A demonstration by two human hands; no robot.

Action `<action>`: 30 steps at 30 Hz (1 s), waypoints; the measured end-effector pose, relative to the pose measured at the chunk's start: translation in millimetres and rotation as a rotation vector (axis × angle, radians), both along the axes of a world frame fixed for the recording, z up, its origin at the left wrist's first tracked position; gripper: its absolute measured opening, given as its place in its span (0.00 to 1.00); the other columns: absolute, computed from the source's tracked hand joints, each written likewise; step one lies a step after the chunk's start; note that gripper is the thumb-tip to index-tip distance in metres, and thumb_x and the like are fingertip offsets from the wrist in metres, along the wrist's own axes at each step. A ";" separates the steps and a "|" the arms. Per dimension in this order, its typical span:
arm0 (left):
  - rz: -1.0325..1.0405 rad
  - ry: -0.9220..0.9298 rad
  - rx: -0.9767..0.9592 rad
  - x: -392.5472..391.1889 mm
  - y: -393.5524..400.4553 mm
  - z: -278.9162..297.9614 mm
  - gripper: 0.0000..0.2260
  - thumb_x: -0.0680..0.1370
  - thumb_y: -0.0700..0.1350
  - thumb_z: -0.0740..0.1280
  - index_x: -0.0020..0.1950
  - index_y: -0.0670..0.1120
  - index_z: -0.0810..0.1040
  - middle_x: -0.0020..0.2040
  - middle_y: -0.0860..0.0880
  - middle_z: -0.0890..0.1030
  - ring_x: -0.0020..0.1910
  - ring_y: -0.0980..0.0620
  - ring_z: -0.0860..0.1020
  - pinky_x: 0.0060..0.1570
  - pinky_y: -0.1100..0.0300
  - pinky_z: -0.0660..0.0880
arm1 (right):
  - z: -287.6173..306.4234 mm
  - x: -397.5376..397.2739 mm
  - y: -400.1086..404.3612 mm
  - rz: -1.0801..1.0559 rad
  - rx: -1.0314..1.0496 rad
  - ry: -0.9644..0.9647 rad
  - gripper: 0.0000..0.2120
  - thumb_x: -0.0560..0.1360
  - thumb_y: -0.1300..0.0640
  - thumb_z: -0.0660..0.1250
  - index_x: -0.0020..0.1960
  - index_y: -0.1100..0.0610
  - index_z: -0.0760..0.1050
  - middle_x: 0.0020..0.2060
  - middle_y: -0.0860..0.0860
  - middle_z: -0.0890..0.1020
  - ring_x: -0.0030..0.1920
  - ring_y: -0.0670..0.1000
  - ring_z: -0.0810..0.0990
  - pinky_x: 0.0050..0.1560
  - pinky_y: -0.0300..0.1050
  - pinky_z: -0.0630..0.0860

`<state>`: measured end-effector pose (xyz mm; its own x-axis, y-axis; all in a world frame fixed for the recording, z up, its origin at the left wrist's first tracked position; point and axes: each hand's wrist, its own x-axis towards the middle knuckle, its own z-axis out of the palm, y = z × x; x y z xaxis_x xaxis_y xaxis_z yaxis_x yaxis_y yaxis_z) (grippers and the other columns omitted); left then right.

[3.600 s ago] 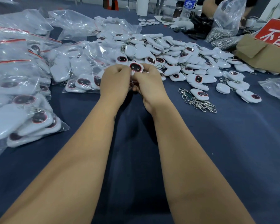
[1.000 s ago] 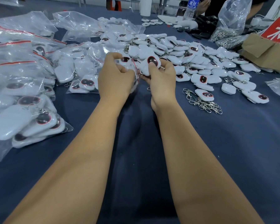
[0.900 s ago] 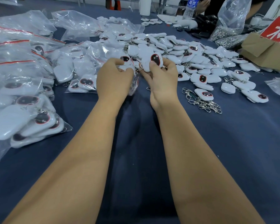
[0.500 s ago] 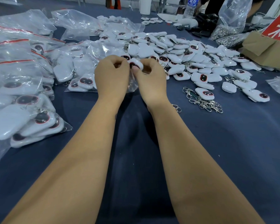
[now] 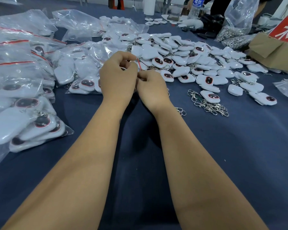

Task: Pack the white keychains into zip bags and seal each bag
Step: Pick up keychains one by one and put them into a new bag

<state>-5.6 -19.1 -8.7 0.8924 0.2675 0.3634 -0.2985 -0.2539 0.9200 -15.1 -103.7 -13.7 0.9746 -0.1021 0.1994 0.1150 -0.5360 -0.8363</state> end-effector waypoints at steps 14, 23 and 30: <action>0.005 0.047 0.365 3.8 0.9 -12.2 0.11 0.76 0.39 0.60 0.46 0.53 0.78 0.32 0.56 0.73 0.30 0.59 0.70 0.30 0.73 0.65 | -7.4 0.8 -28.5 -0.293 -0.559 0.132 0.27 0.78 0.54 0.59 0.76 0.51 0.61 0.73 0.55 0.65 0.71 0.60 0.63 0.69 0.52 0.58; -0.099 0.076 0.349 1.7 -3.0 -12.8 0.13 0.74 0.39 0.61 0.43 0.55 0.80 0.32 0.57 0.76 0.32 0.59 0.73 0.32 0.69 0.67 | 0.3 -0.1 -25.0 -0.356 -0.311 -0.084 0.14 0.82 0.55 0.57 0.64 0.58 0.73 0.59 0.54 0.78 0.59 0.56 0.75 0.54 0.48 0.69; -0.142 0.094 0.447 2.4 -4.0 -11.9 0.14 0.73 0.50 0.70 0.58 0.51 0.82 0.54 0.51 0.78 0.49 0.54 0.76 0.47 0.63 0.67 | 5.5 -1.1 -18.9 -0.355 0.251 -0.157 0.05 0.79 0.50 0.65 0.46 0.50 0.76 0.36 0.43 0.79 0.37 0.42 0.76 0.38 0.36 0.70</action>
